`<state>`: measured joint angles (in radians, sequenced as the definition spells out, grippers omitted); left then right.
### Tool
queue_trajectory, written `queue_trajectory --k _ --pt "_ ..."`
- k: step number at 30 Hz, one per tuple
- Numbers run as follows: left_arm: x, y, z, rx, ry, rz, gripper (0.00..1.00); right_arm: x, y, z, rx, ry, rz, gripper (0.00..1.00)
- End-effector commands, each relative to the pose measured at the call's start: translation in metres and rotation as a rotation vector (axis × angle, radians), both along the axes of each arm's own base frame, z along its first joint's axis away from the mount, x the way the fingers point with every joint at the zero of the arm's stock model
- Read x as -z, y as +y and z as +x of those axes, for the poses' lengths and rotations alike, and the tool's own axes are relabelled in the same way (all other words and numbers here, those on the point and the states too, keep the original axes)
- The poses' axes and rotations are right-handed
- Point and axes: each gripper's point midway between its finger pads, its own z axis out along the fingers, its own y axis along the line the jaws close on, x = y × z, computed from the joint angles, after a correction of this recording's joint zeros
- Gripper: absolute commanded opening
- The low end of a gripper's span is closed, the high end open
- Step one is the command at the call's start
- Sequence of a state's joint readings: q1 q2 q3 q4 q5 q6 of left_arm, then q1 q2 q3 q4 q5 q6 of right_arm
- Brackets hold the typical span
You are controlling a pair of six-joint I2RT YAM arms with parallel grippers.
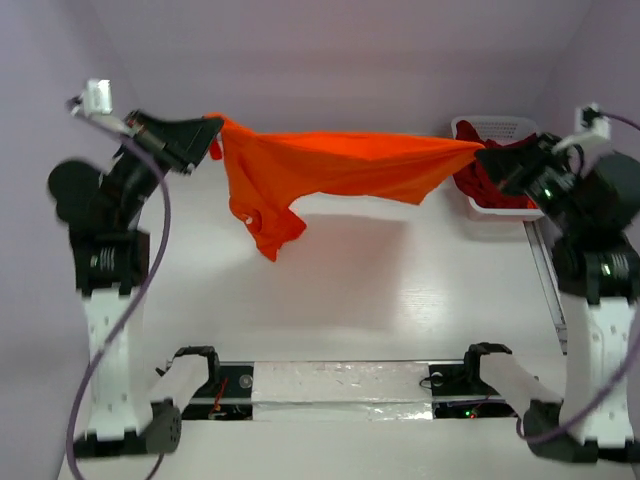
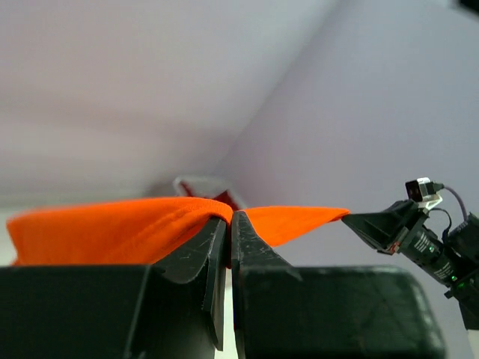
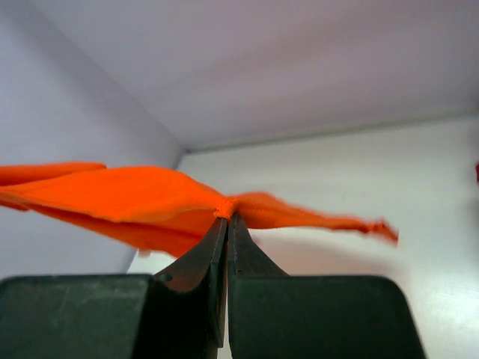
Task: Fold and stack the t-shirts
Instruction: Flatten out the tshirt
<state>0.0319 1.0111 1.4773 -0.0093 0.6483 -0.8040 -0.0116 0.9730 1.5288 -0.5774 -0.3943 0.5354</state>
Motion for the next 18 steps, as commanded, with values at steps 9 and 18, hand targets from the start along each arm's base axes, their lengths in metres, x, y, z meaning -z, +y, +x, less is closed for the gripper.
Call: queue_trajectory --k 9,18 --pt "-0.010 -0.012 -0.148 0.058 -0.241 0.002 0.00 -0.054 -0.012 -0.185 0.081 -0.341 -0.030 0.00" --pt "0.024 -0.003 -0.095 -0.010 -0.126 0.037 0.00 -0.032 -0.016 -0.161 0.107 -0.299 -0.012 0.00"
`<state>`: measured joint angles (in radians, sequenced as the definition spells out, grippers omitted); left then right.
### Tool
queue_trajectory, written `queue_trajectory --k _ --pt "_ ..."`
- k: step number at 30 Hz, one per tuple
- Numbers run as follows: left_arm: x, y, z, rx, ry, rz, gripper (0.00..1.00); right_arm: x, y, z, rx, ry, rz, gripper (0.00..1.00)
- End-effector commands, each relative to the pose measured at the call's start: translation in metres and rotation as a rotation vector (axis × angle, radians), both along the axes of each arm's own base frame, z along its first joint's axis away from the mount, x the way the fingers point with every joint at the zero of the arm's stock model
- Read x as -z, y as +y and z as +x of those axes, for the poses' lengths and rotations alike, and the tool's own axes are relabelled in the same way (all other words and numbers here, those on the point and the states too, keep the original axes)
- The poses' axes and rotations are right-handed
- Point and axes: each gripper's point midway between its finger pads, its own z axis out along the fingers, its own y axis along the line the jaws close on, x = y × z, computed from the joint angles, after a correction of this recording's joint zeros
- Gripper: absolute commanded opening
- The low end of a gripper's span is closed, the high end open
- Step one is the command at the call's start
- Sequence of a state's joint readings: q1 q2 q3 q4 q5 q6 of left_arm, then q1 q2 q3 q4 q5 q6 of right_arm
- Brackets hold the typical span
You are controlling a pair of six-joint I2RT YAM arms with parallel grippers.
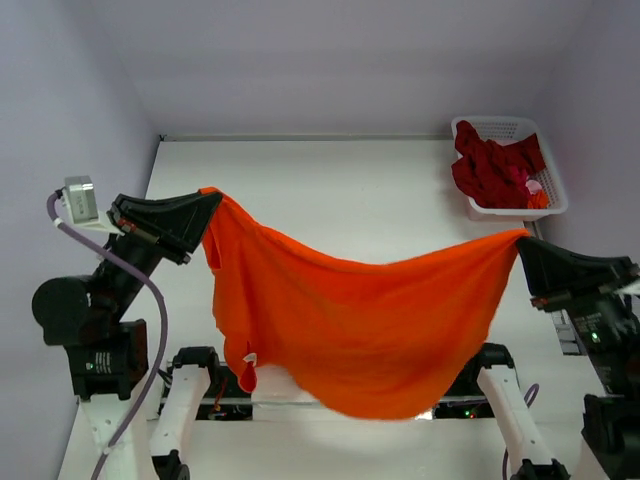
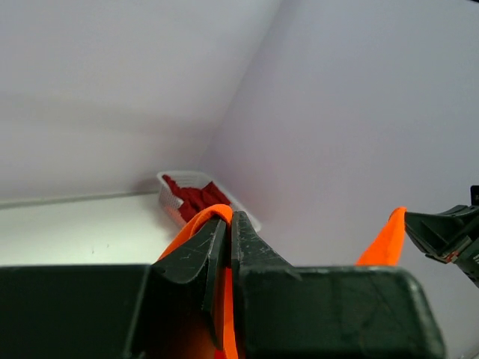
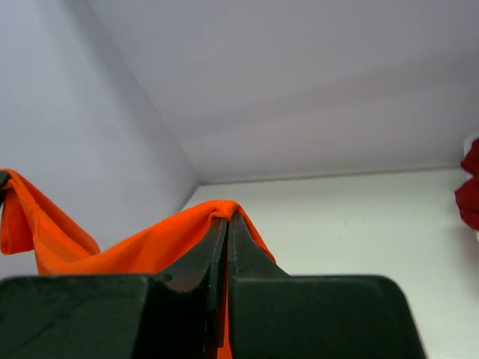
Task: Fold and stack the t-shirts
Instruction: Flatten out the tshirt
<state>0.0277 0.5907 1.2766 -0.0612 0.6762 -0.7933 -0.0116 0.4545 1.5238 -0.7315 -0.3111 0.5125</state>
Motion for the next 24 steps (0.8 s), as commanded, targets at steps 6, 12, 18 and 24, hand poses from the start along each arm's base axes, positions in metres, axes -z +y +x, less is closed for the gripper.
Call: queue_trajectory --k 6,12,18,24 --pt "0.067 0.015 0.104 -0.098 0.176 0.013 0.00 0.046 -0.006 0.092 0.031 0.163 0.025 0.00" --pt "0.115 0.020 0.174 -0.114 0.285 -0.011 0.00 0.084 -0.004 0.154 0.016 0.255 0.052 0.00" --pt "0.164 0.023 0.235 -0.124 0.405 -0.024 0.00 0.137 -0.010 0.226 0.051 0.393 0.031 0.00" --pt "0.171 0.021 0.275 -0.104 0.477 -0.055 0.00 0.171 -0.008 0.287 0.040 0.491 0.031 0.00"
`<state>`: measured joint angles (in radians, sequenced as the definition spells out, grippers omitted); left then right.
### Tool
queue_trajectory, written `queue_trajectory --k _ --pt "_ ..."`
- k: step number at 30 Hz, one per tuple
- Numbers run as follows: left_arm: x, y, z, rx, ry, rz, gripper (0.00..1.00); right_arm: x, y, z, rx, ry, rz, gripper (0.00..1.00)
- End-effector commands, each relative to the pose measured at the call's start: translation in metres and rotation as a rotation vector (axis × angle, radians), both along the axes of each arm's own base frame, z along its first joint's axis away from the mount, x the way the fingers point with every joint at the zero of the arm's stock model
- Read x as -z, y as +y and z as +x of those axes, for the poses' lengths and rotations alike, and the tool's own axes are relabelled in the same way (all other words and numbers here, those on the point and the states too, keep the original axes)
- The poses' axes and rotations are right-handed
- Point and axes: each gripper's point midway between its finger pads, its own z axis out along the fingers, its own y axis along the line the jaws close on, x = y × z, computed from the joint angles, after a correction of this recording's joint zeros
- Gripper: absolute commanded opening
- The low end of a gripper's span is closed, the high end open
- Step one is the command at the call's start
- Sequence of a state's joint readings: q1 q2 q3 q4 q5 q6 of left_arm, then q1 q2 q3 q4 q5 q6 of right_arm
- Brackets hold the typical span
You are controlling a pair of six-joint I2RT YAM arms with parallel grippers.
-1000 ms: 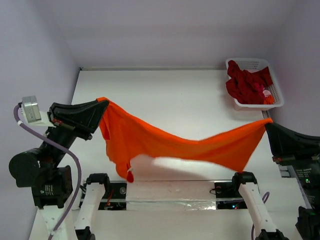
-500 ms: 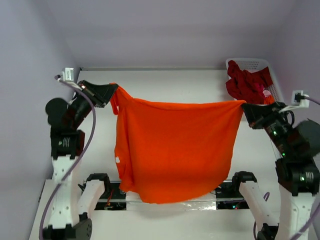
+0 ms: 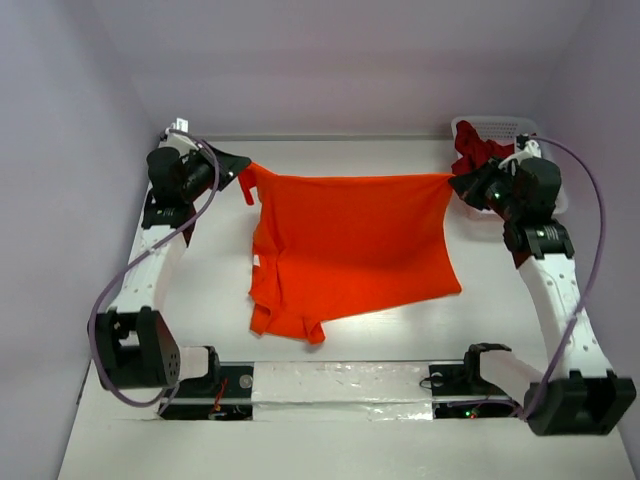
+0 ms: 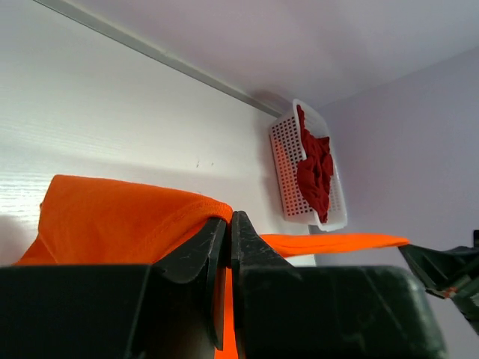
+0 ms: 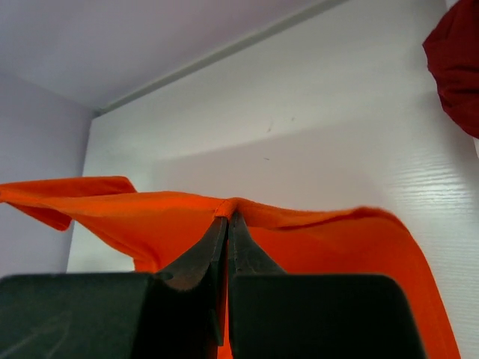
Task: Fold and stack the t-shirts
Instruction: Flatten out the tshirt
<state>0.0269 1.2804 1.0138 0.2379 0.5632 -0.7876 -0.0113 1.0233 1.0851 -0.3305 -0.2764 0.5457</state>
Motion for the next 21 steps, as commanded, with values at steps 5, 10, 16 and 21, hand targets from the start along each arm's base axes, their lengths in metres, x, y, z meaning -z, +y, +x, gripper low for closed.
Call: queue_trajectory --k 5,10,16,21 --pt "-0.088 -0.018 0.026 0.086 -0.204 -0.050 0.00 -0.036 0.007 0.053 -0.039 -0.104 0.000 0.00" --pt "-0.126 -0.032 -0.011 0.150 -0.298 -0.060 0.00 -0.077 0.017 0.018 -0.096 -0.168 0.002 0.00" --pt "-0.194 -0.034 -0.123 0.177 -0.536 -0.046 0.00 -0.144 0.028 -0.084 -0.156 -0.384 0.004 0.00" --pt "-0.231 -0.034 -0.227 0.196 -0.710 -0.050 0.00 -0.180 0.026 -0.190 -0.155 -0.574 -0.023 0.00"
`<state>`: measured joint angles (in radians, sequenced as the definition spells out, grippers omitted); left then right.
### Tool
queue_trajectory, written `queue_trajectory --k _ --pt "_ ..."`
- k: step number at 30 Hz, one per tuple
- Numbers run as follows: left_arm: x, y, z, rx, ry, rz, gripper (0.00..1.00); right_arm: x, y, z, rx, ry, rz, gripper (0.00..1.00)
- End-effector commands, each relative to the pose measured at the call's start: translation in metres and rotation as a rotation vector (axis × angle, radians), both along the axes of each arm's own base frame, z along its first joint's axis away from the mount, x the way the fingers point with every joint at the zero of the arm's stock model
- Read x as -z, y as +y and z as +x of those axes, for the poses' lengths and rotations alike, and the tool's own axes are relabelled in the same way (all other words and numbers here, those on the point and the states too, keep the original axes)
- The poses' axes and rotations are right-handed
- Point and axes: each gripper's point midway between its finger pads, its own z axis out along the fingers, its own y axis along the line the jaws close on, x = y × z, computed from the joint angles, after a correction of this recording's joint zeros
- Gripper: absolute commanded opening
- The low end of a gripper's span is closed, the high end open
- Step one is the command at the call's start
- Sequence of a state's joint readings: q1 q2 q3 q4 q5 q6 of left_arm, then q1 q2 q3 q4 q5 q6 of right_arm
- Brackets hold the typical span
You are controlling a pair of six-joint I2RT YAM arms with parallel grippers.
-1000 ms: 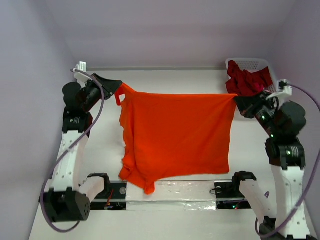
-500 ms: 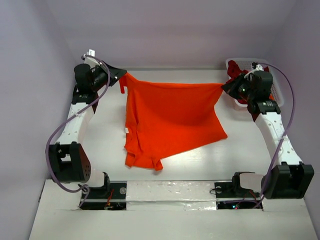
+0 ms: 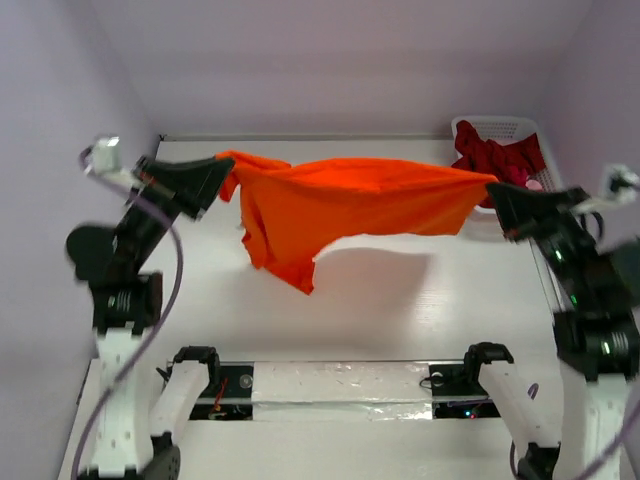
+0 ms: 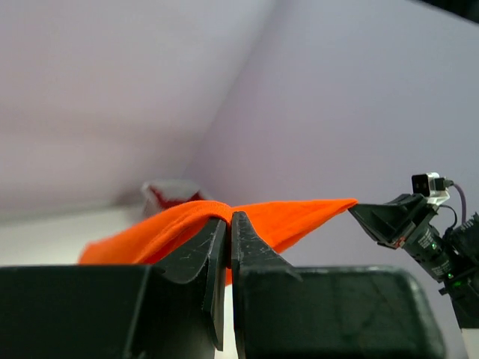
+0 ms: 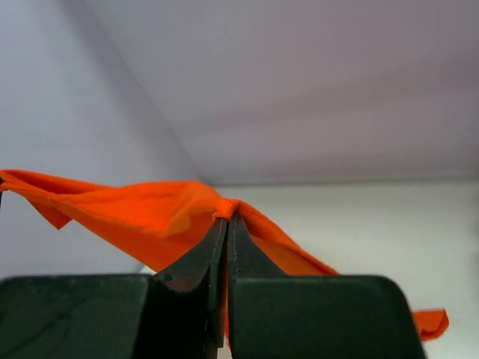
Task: Fold and stack the t-shirts
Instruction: Flatten out the tshirt
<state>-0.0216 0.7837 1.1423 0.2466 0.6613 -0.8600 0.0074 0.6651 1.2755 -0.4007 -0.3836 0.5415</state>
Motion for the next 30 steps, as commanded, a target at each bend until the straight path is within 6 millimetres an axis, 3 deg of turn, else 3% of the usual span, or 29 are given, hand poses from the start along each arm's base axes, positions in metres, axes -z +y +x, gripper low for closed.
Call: queue_trajectory --k 1,2,3,8,11,16,20,22,25,26,28,29,30 --pt "-0.023 -0.004 -0.063 0.043 -0.134 -0.007 0.00 -0.019 0.002 -0.068 -0.016 -0.113 -0.021 0.00" --pt "-0.030 -0.004 -0.089 0.050 -0.177 -0.011 0.00 -0.018 0.001 -0.081 -0.011 -0.121 -0.021 0.00" --pt "-0.033 -0.004 -0.103 0.059 -0.197 -0.016 0.00 -0.022 -0.001 -0.103 -0.001 -0.165 -0.018 0.00" --pt "-0.061 -0.004 -0.177 0.074 -0.331 -0.014 0.00 -0.024 -0.010 -0.148 0.051 -0.243 0.011 0.00" --pt "-0.076 -0.002 -0.196 0.051 -0.376 -0.001 0.00 -0.028 -0.015 -0.155 0.082 -0.256 0.020 0.00" --pt "-0.090 -0.002 -0.204 0.058 -0.402 -0.003 0.00 -0.051 -0.024 -0.166 0.130 -0.321 0.048 0.00" --pt "-0.105 -0.004 -0.208 0.083 -0.437 -0.005 0.00 -0.058 -0.028 -0.152 0.156 -0.310 0.045 0.00" --pt "-0.106 -0.006 -0.207 0.108 -0.429 -0.017 0.00 -0.060 -0.034 -0.145 0.192 -0.306 0.048 0.00" --pt "-0.095 -0.003 -0.182 0.080 -0.383 -0.031 0.00 -0.051 -0.040 -0.128 0.227 -0.263 0.048 0.00" --pt "-0.080 -0.001 -0.154 0.055 -0.314 -0.042 0.00 -0.051 -0.039 -0.123 0.226 -0.264 0.047 0.00" --pt "-0.059 0.002 -0.120 0.024 -0.240 -0.044 0.00 -0.034 -0.037 -0.097 0.218 -0.199 0.033 0.00" --pt "-0.035 0.004 -0.086 -0.002 -0.161 -0.044 0.00 -0.027 -0.036 -0.088 0.212 -0.176 0.028 0.00" --pt "-0.023 0.005 -0.070 -0.019 -0.126 -0.041 0.00 -0.015 -0.033 -0.073 0.197 -0.141 0.015 0.00"
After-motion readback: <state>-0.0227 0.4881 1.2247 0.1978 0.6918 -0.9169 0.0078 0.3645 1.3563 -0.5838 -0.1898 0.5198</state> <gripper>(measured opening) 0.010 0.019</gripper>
